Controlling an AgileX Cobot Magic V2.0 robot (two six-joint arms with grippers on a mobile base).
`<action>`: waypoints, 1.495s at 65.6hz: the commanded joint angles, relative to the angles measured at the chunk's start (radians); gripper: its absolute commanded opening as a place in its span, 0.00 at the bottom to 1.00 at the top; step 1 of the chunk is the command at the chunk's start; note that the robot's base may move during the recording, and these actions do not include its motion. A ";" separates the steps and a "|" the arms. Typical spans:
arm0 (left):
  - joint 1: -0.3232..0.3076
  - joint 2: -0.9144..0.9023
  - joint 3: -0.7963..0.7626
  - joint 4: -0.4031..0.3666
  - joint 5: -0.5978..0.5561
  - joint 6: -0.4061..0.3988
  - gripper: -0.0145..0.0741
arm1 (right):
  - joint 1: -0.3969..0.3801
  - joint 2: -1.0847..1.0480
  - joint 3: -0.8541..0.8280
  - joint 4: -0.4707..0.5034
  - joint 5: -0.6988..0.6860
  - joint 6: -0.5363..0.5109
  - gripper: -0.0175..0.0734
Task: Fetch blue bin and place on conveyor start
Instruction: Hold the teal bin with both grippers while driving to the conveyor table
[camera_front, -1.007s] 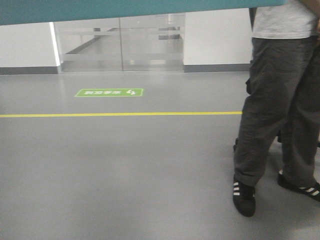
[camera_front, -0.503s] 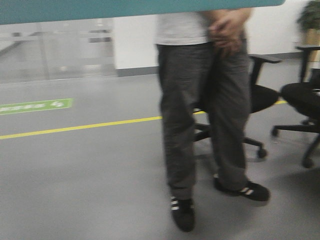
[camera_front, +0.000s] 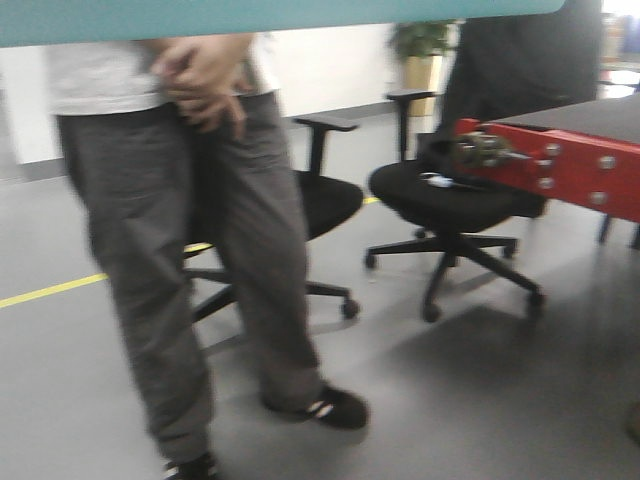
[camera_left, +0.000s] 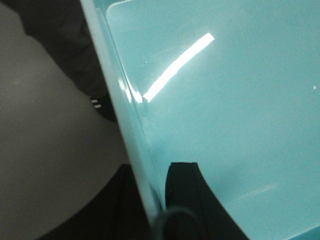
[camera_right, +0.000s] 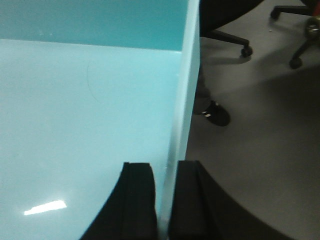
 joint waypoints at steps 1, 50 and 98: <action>0.005 -0.014 -0.004 0.117 0.006 0.023 0.04 | -0.012 -0.012 -0.004 -0.044 -0.037 -0.018 0.03; 0.005 -0.014 -0.004 0.400 0.006 0.023 0.04 | -0.012 -0.012 -0.004 -0.044 -0.038 -0.018 0.03; 0.005 -0.014 -0.004 0.415 0.006 0.023 0.04 | -0.012 -0.012 -0.004 -0.044 -0.038 -0.018 0.03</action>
